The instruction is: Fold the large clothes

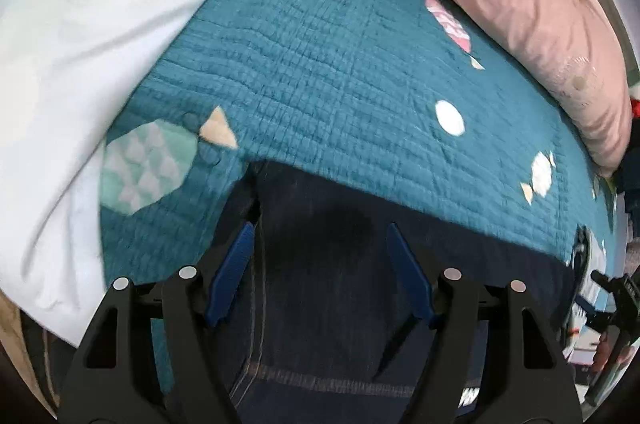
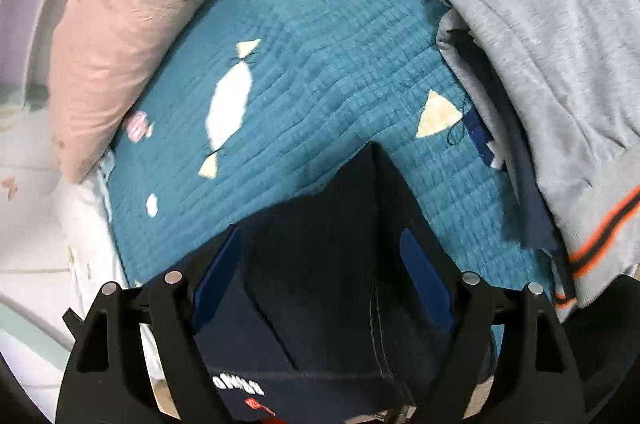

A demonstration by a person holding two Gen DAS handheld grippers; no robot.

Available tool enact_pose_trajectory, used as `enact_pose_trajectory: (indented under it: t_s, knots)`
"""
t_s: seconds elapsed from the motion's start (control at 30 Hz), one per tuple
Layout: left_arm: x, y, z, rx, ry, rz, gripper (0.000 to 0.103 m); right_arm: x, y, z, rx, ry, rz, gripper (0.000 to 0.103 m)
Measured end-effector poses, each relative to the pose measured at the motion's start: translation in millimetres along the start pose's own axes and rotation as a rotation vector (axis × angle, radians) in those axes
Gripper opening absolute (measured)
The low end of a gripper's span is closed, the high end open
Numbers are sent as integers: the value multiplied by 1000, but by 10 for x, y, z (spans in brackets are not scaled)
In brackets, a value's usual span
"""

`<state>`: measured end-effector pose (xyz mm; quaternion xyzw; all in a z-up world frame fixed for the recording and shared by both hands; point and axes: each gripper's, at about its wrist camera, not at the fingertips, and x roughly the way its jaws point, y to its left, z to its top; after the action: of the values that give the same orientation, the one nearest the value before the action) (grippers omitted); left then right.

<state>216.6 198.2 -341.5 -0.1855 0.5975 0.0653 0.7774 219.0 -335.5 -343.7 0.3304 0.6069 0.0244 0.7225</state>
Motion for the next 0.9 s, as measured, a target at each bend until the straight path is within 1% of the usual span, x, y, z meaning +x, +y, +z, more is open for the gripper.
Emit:
enact_pose_trajectory:
  t_s: [0.1,0.13,0.17,0.2,0.23,0.27,0.3,0.33,0.37,0.43,0.53,0.57,0.7,0.73,0.77,0.8,0.83,0.87,0.9]
  knots:
    - [195,10,82,-41,5,29,70,170,-10,143,20,6,29,77]
    - [251,13,98,-47,12,34,70,217,-12,171,21,13,13,76]
    - [293,9,107,-51,12,45,67,277,-14,195,20,16,-20,72]
    - [308,-6,110,-49,0,62,62,315,-14,197,12,16,-46,70]
    - [326,-20,112,-43,-5,101,49,375,8,206,-10,18,-75,63]
    - [340,-20,109,-41,0,140,35,439,16,208,-25,23,-105,45]
    - [337,-16,108,-45,0,140,33,493,-10,208,-14,25,-138,36]
    - [308,-3,110,-48,-6,131,28,506,-46,211,7,14,-146,26]
    - [284,5,115,-43,-6,126,24,492,-91,213,36,-7,-127,21]
    - [213,35,124,-42,-10,110,17,443,-123,188,55,-31,-95,17]
    - [46,92,120,-50,-45,56,15,308,-30,105,12,-75,-103,15]
    - [-3,78,124,-46,-54,50,15,237,20,77,-2,-90,-104,14]
    - [-269,52,94,-41,-114,12,9,-66,161,53,-1,-137,-35,12]
    - [-337,40,99,-44,-130,3,7,-158,194,48,-11,-152,-13,8]
    - [-430,25,102,-44,-155,-5,6,-227,214,44,-16,-169,-2,2]
    - [-501,4,111,-39,-170,-12,5,-331,234,47,-24,-202,7,2]
    - [-553,-12,125,-34,-181,-9,3,-417,274,69,-28,-196,35,2]
    - [-611,-32,146,-35,-204,5,0,-435,278,88,-30,-182,38,2]
    - [-700,-55,174,-32,-249,1,0,-465,314,97,-25,-181,21,2]
